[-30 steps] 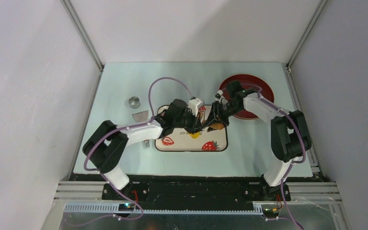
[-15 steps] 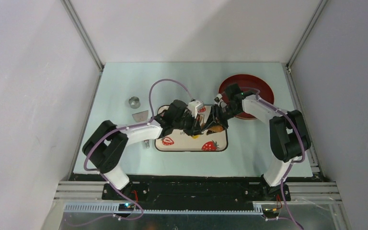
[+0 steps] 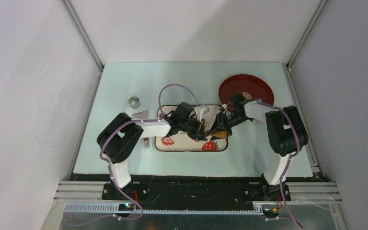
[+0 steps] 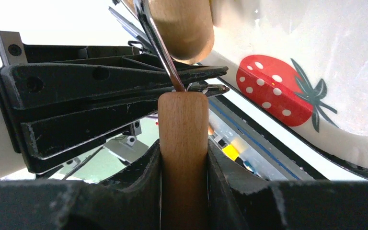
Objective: Roll out the dumpling wrappers from the dough
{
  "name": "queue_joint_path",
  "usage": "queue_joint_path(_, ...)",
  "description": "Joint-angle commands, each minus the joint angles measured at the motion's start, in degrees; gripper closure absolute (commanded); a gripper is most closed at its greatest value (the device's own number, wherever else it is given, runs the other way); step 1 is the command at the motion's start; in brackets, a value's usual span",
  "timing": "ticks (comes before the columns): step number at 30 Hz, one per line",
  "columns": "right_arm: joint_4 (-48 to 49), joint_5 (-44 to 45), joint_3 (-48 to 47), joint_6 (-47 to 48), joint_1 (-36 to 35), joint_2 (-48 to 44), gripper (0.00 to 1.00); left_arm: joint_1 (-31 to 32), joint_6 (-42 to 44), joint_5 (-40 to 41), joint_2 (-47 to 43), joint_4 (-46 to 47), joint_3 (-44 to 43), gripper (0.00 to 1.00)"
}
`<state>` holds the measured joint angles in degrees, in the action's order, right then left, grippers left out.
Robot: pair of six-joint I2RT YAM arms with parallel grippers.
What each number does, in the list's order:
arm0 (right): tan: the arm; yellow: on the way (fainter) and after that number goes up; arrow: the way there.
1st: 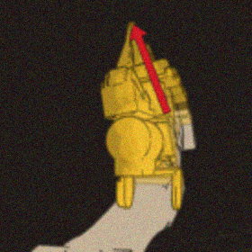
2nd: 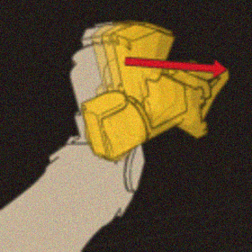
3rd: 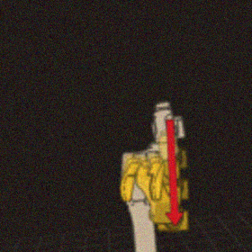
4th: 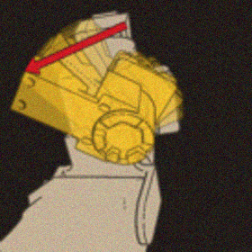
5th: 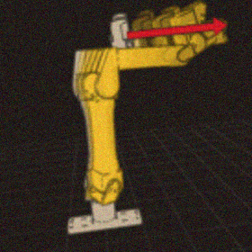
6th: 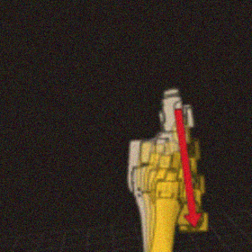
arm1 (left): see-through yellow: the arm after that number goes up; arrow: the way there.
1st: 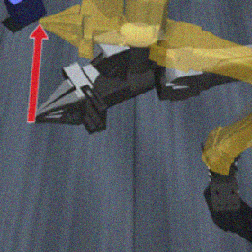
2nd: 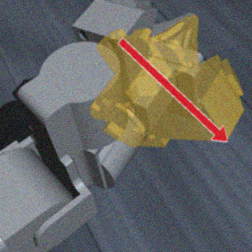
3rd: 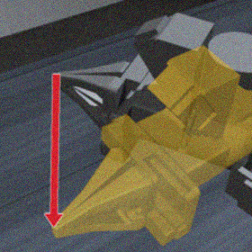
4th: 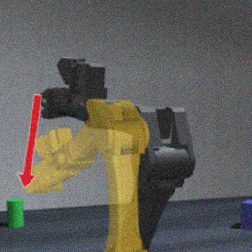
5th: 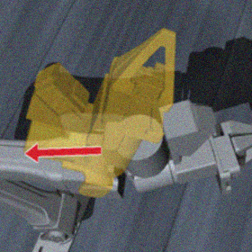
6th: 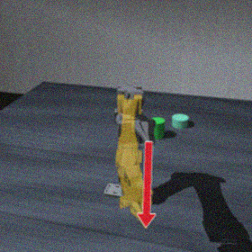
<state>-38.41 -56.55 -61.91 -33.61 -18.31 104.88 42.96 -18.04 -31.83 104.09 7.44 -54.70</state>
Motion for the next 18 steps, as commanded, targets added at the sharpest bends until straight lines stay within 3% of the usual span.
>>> queue_joint_path(1, 6.31, -1.46, 2.66, -0.21, -0.22, 1.48, 1.0, 1.05, -6.0, -0.95, 2.08, 6.96, -4.01, 1.0)
queue_joint_path(7, 8.82, -2.99, 2.47, -0.86, -0.24, -3.43, 1.0, 1.26, -3.4, 1.51, -1.46, 6.97, -3.8, 1.0)
queue_joint_path(12, 4.0, -0.33, -3.4, -0.24, -0.75, -9.53, 1.0, 0.93, -1.08, 2.17, -7.48, 7.09, -4.5, 1.0)
queue_joint_path(18, 1.09, 0.43, -9.69, -1.07, -1.91, -8.9, 1.0, -1.51, -3.47, -0.32, -9.35, 8.96, -4.99, 1.0)
